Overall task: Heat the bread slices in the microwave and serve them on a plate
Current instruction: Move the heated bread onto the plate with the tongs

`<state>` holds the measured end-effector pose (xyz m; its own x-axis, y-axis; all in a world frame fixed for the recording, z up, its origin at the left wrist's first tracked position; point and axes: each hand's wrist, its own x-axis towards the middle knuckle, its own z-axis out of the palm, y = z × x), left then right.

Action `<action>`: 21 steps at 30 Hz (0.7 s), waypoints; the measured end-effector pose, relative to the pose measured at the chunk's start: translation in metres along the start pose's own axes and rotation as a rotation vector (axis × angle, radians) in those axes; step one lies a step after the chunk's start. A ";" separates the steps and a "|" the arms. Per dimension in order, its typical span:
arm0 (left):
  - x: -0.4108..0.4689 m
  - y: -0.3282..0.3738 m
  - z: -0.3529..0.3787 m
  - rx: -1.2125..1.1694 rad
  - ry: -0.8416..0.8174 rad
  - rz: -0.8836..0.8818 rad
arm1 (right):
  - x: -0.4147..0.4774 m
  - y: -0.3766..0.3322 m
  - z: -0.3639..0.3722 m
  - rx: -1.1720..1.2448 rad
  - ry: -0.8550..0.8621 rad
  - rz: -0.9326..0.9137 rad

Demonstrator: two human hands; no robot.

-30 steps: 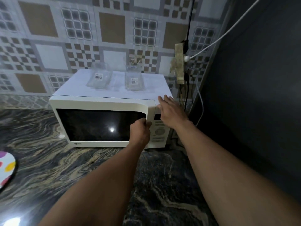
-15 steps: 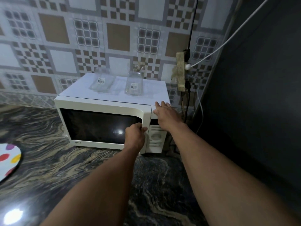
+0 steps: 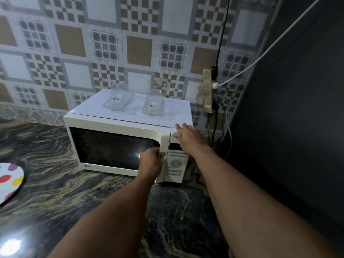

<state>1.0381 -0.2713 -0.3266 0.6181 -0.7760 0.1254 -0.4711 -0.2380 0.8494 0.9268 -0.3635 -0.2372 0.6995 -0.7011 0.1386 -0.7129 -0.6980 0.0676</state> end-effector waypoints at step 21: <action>-0.083 -0.019 -0.039 0.118 0.000 0.025 | -0.013 -0.008 0.003 0.154 -0.091 0.077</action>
<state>1.0203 -0.1800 -0.3334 0.6053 -0.7825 0.1459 -0.5570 -0.2854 0.7799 0.9230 -0.3493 -0.2427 0.6493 -0.7590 0.0474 -0.7538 -0.6506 -0.0923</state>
